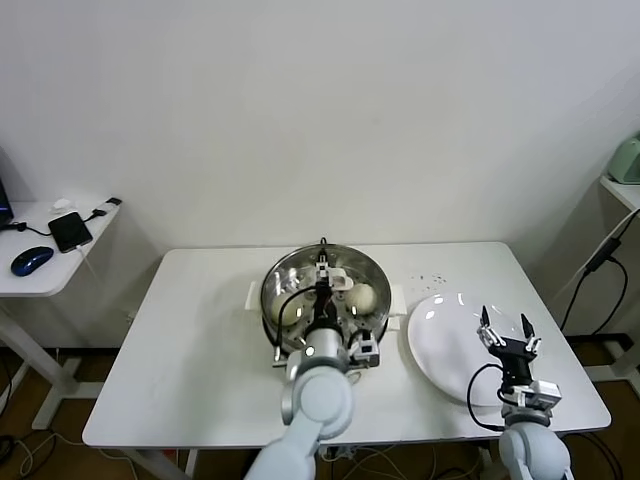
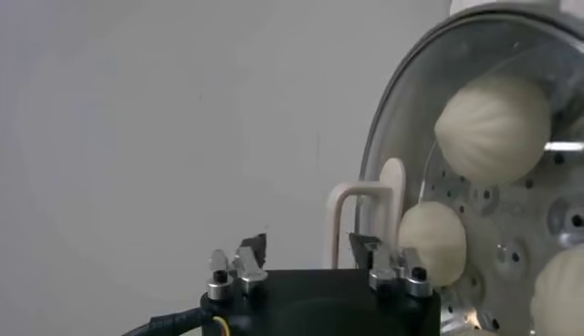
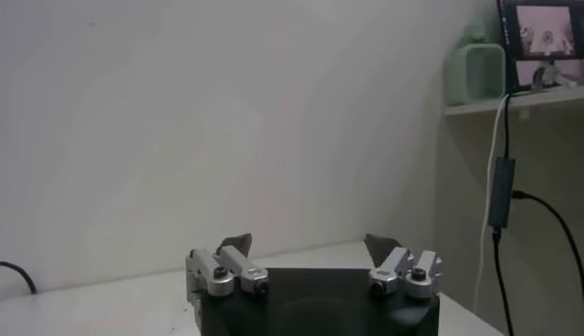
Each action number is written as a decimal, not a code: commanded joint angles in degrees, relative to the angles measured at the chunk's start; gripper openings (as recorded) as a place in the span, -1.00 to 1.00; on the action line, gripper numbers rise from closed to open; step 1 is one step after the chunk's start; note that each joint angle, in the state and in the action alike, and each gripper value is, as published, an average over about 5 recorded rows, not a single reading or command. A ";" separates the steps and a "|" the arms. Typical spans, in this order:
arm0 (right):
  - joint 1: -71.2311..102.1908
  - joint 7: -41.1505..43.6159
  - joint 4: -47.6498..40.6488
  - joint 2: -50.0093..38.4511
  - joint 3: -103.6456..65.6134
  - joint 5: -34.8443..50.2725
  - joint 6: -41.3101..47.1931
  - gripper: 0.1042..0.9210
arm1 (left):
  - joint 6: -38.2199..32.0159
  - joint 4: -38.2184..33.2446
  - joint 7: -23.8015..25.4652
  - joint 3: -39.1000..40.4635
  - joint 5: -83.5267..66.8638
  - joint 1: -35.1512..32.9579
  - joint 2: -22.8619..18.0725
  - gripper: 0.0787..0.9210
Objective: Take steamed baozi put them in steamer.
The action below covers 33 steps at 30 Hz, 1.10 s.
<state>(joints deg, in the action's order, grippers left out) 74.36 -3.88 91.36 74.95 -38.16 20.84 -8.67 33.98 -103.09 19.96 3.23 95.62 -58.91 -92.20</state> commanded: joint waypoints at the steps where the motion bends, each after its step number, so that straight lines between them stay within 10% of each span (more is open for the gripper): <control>1: 0.07 0.00 0.04 0.03 0.00 0.01 -0.05 0.76 | -0.72 -6.44 0.78 -0.09 -0.42 -3.91 -0.52 0.49; 23: 3.53 6.71 2.39 1.03 1.02 0.89 -0.94 0.76 | -3.15 -21.72 -2.40 -6.71 -4.40 -16.60 5.59 0.77; 33: 10.45 12.27 10.38 1.36 5.54 1.16 1.92 0.76 | -22.31 -22.96 -13.65 -31.17 -60.41 -22.36 6.79 0.77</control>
<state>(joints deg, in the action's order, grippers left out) 79.36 3.41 95.56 75.92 -35.89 21.68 -8.80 28.02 -123.12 15.24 -6.92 84.73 -74.57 -87.93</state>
